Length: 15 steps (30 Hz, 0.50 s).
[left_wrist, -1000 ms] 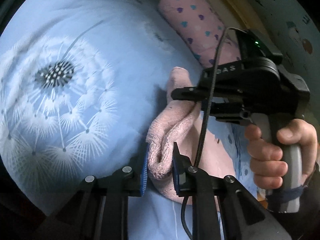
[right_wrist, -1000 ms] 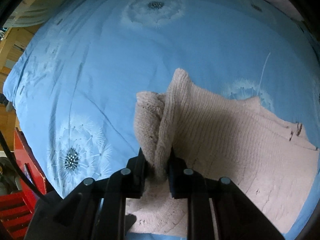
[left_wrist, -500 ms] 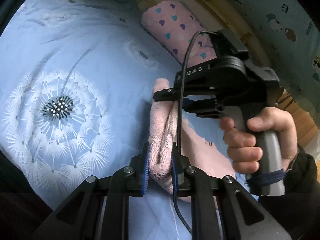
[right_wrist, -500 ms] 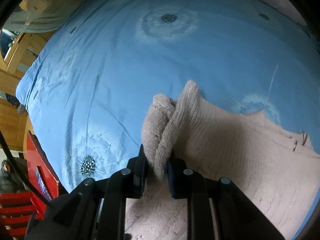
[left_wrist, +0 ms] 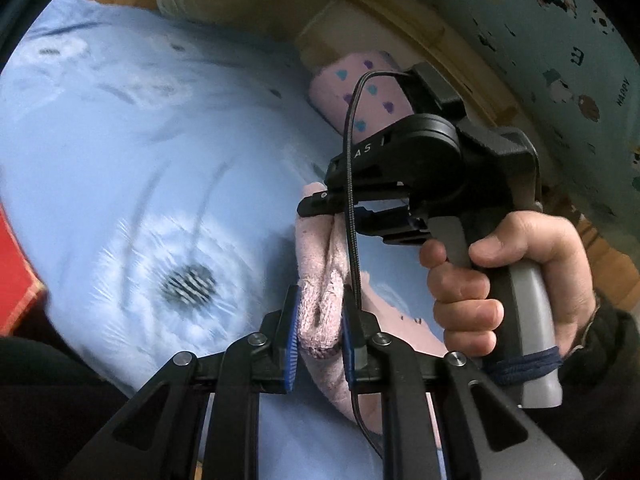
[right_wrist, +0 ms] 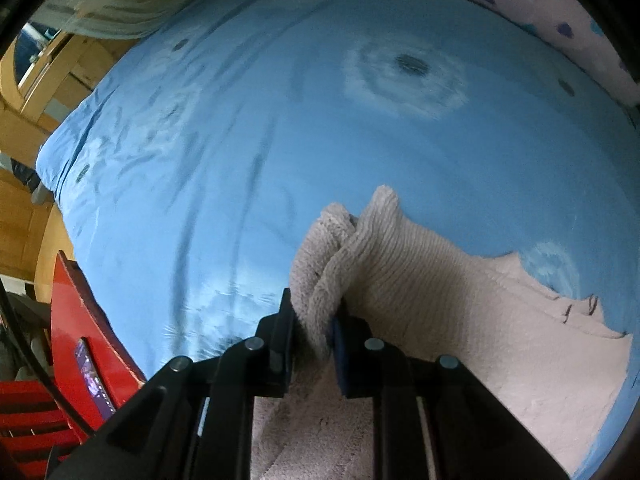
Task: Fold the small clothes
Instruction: 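Lift the cardigan end with both tools and fold it over the bundle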
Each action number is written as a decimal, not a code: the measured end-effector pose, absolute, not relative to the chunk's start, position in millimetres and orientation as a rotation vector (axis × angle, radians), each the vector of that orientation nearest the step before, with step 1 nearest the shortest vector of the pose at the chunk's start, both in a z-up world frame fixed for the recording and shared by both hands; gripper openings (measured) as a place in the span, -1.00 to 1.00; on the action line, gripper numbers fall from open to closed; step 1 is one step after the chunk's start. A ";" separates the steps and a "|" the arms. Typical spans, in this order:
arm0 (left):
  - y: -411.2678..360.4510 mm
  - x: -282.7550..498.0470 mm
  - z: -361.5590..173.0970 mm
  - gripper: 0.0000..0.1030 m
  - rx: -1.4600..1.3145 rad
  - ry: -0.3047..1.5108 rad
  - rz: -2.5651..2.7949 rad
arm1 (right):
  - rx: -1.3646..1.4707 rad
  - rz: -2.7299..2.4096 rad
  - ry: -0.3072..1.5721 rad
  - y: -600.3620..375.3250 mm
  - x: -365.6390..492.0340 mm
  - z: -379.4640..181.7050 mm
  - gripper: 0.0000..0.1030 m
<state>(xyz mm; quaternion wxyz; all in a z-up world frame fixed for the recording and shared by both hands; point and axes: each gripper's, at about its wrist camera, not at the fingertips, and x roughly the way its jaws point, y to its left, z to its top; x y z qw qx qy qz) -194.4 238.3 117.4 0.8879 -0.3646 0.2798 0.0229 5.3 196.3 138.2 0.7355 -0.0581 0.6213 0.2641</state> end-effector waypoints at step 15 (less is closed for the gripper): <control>284.9 -203.7 120.1 -1.00 -0.740 0.557 0.254 | -0.130 0.675 1.320 259.1 -13.1 171.1 -0.69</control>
